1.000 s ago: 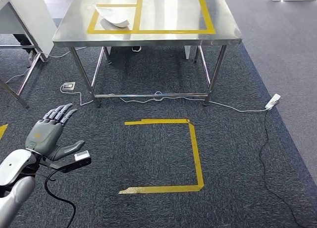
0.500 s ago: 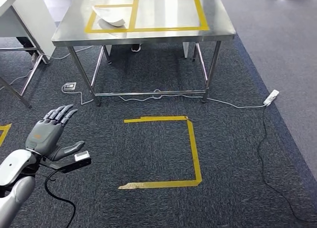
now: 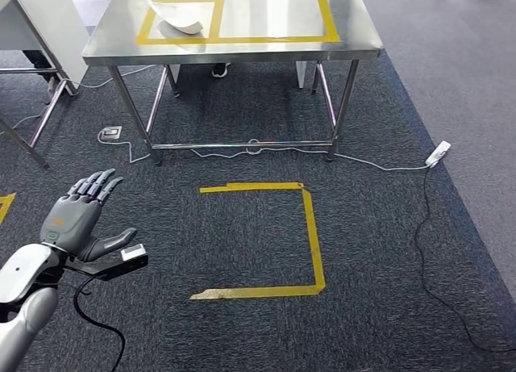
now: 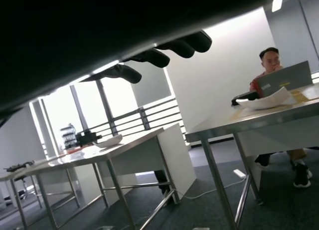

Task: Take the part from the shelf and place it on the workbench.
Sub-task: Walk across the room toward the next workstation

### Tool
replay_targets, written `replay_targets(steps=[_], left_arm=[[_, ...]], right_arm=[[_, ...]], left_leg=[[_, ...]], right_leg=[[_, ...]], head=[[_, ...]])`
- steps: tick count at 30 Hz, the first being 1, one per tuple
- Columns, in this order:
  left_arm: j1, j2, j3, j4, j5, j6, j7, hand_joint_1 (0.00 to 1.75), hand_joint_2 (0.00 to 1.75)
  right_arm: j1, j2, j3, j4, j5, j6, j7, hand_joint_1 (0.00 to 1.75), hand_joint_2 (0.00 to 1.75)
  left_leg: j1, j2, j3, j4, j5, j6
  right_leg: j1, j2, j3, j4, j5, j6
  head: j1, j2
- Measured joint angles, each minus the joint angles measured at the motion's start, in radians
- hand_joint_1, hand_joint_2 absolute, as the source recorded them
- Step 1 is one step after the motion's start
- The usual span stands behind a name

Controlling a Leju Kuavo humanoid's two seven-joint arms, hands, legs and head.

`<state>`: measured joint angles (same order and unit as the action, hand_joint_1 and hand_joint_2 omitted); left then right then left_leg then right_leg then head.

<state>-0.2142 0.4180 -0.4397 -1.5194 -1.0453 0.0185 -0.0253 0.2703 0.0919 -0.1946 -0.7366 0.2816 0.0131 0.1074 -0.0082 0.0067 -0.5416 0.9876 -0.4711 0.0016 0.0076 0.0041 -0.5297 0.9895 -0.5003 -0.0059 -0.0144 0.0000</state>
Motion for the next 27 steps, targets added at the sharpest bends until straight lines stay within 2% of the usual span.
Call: replay_targets(steps=[1, 9, 13, 23, 27], left_arm=[[0.000, -0.001, 0.000, 0.000, 0.000, 0.000, 0.001, 0.00, 0.00], [0.001, -0.004, 0.000, 0.000, -0.001, -0.001, 0.001, 0.00, 0.00], [0.003, -0.004, 0.000, 0.000, -0.001, -0.001, 0.002, 0.00, 0.00], [0.019, -0.004, 0.007, 0.000, -0.013, -0.016, 0.010, 0.00, 0.00], [0.044, -0.011, 0.009, 0.018, -0.040, -0.031, 0.030, 0.00, 0.00]], right_arm=[[0.001, 0.001, -0.008, -0.002, 0.004, 0.004, -0.001, 0.00, 0.00], [0.006, 0.006, -0.042, -0.013, 0.008, 0.010, -0.002, 0.00, 0.00], [0.012, 0.015, -0.061, -0.029, 0.033, 0.022, -0.014, 0.00, 0.00], [0.014, 0.059, -0.162, -0.066, 0.243, 0.074, -0.063, 0.00, 0.00], [-0.003, 0.082, -0.227, -0.066, 0.319, 0.105, -0.089, 0.00, 0.00]], left_leg=[[0.000, 0.000, -0.001, -0.001, 0.000, -0.001], [-0.007, 0.000, -0.010, 0.002, 0.008, 0.010], [-0.008, 0.000, -0.011, 0.002, 0.010, 0.013], [-0.010, 0.000, -0.014, 0.004, 0.013, 0.017], [-0.015, 0.000, -0.015, 0.004, 0.015, 0.023]], right_leg=[[0.000, 0.000, -0.001, 0.001, 0.000, -0.001], [-0.008, 0.000, -0.007, -0.006, 0.013, 0.017], [-0.009, 0.000, -0.008, -0.006, 0.016, 0.021], [-0.011, 0.000, -0.010, -0.007, 0.022, 0.026], [-0.015, 0.000, -0.011, -0.009, 0.025, 0.032]], head=[[0.001, 0.000], [0.001, 0.000], [0.001, 0.000], [0.000, 0.000], [0.000, 0.000]])
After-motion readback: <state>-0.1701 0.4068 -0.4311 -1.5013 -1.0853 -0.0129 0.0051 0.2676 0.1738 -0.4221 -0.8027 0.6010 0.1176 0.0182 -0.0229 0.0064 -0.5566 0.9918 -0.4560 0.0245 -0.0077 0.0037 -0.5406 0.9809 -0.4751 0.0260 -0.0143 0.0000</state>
